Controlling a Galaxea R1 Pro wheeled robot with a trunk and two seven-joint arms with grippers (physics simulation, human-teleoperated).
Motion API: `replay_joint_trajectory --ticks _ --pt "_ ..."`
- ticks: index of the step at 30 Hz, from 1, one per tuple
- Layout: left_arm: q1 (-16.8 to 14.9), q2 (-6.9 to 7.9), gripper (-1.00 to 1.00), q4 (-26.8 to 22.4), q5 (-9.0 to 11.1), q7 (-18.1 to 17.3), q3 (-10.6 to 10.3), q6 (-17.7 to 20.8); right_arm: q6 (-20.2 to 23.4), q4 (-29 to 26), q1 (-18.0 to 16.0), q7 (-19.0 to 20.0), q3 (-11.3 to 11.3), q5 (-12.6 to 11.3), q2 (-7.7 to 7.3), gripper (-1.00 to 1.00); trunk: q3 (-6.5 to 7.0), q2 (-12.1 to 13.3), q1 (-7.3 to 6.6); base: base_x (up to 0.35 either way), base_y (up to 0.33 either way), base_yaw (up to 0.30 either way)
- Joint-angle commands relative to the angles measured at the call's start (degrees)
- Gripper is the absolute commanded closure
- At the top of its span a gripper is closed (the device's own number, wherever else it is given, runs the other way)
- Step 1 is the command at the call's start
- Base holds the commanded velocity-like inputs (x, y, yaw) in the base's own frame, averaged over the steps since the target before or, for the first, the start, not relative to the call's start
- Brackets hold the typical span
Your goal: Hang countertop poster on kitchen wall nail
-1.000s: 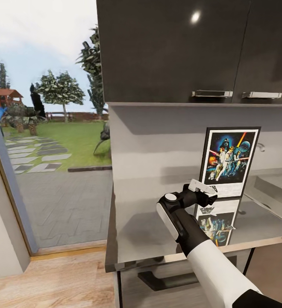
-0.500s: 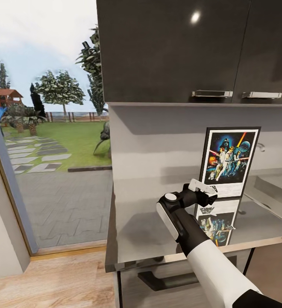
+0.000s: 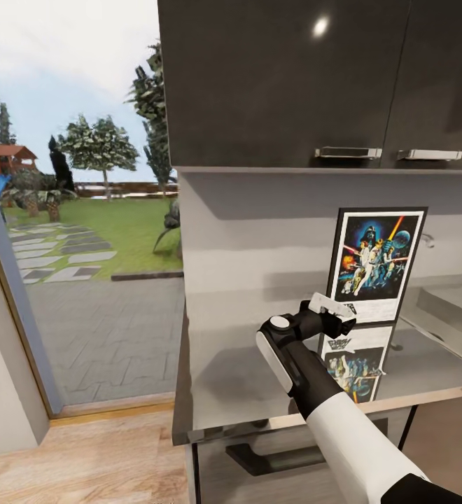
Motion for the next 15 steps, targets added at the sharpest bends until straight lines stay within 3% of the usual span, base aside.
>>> replay_joint_trajectory --ticks 1,15 --pt "0.01 0.01 -1.00 -0.03 0.43 -0.03 -0.04 -0.10 0.60 -0.04 -0.06 -0.35 0.14 -0.32 -0.03 -1.00 -0.13 -0.04 0.00 0.000 0.000 0.000" --pt "0.01 0.01 -1.00 -0.03 0.43 -0.03 -0.04 -0.10 0.69 -0.03 -0.06 -0.28 0.25 -0.32 -0.03 -1.00 -1.37 -0.04 0.00 0.000 0.000 0.000"
